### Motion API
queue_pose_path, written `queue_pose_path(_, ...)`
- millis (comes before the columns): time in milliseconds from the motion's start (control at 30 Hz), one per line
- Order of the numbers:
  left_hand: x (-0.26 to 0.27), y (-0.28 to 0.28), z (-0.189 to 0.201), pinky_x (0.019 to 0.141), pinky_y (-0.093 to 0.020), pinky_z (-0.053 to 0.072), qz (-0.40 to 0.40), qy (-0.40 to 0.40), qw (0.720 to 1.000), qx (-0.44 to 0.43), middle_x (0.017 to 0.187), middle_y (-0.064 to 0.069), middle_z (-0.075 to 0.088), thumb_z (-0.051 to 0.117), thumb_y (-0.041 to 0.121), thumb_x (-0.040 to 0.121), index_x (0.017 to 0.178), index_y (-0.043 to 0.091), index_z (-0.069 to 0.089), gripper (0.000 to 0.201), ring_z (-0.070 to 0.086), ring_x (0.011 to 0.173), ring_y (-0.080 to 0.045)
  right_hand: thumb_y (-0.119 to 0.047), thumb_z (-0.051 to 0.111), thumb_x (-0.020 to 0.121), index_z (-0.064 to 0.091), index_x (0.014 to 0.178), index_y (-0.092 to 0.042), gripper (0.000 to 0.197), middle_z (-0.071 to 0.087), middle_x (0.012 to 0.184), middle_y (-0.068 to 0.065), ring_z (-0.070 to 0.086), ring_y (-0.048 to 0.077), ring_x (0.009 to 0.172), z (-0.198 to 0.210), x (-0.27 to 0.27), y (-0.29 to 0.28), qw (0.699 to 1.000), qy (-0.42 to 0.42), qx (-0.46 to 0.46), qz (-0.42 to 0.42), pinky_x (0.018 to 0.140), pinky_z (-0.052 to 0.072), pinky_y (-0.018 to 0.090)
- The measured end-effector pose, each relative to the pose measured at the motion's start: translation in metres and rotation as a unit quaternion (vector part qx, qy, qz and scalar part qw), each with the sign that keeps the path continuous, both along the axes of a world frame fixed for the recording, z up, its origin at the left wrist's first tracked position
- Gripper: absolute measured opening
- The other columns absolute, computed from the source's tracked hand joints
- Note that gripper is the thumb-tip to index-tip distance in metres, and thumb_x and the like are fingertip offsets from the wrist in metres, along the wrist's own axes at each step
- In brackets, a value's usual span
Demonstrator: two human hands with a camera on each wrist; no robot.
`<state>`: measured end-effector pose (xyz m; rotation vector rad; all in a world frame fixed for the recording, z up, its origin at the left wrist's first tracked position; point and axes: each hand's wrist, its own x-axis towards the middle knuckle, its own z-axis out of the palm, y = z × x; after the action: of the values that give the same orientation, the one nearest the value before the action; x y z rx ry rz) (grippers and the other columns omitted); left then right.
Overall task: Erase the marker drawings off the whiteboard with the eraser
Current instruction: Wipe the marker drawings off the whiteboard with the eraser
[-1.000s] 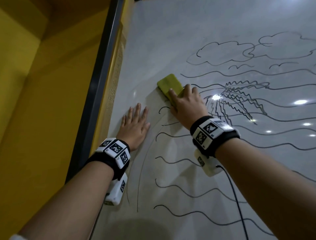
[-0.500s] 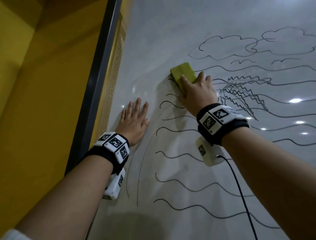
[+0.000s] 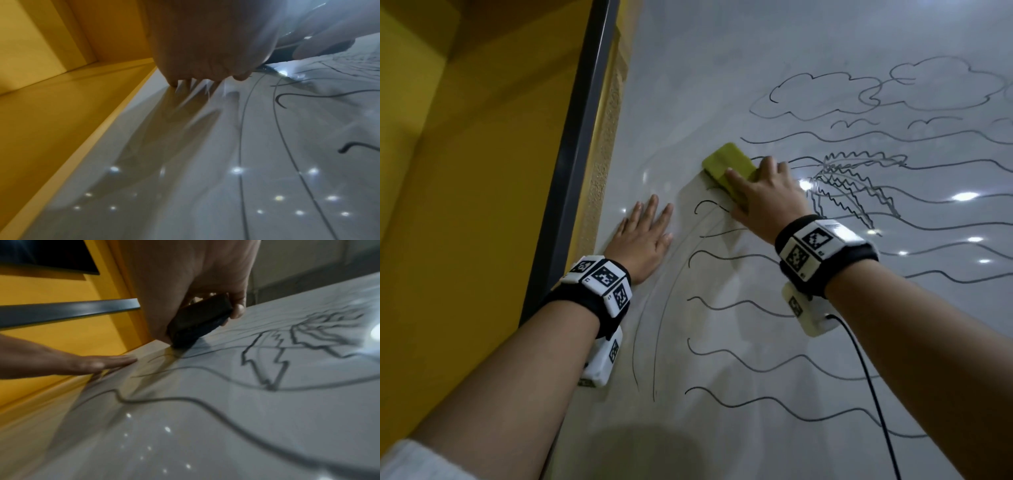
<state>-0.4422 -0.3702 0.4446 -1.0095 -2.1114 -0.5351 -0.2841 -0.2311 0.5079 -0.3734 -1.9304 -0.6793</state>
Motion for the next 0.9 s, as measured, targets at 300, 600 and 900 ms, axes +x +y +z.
queue_pose_path(300,0.005,-0.003,-0.007,0.116,-0.035,-0.007,0.003,-0.005,1.000,-0.013,0.153,0.000,-0.029,0.014,0.038,0.102,0.147,0.026,-0.018,0.056,-0.022,0.143,-0.021,-0.040,0.048,0.092,0.023,0.147,-0.029,0.061,0.033,0.132,0.016,0.039,0.034,0.116,-0.015,0.000,0.000,0.999,-0.027,0.026,-0.011,0.085,0.045,0.041)
queue_pose_path(600,-0.001,0.001,-0.012,0.115,-0.036,-0.011,0.018,0.004,1.000,-0.010,0.152,-0.001,-0.031,0.014,0.039,0.101,0.146,0.025,-0.021,0.058,-0.025,0.142,-0.021,-0.036,0.045,0.094,0.021,0.147,-0.020,0.061,0.033,0.133,0.018,0.038,0.035,0.118,-0.024,-0.013,-0.010,0.999,0.019,-0.031,-0.013,0.079,0.046,0.041)
queue_pose_path(900,-0.006,0.000,-0.013,0.114,-0.036,-0.013,0.005,0.006,1.000,-0.011,0.151,-0.001,-0.033,0.012,0.041,0.101,0.144,0.027,-0.023,0.058,-0.027,0.140,-0.021,-0.031,0.044,0.095,0.022,0.148,-0.018,0.059,0.029,0.139,0.019,0.035,0.036,0.124,0.023,-0.007,-0.014,0.991,0.077,-0.109,-0.017,0.085,0.045,0.043)
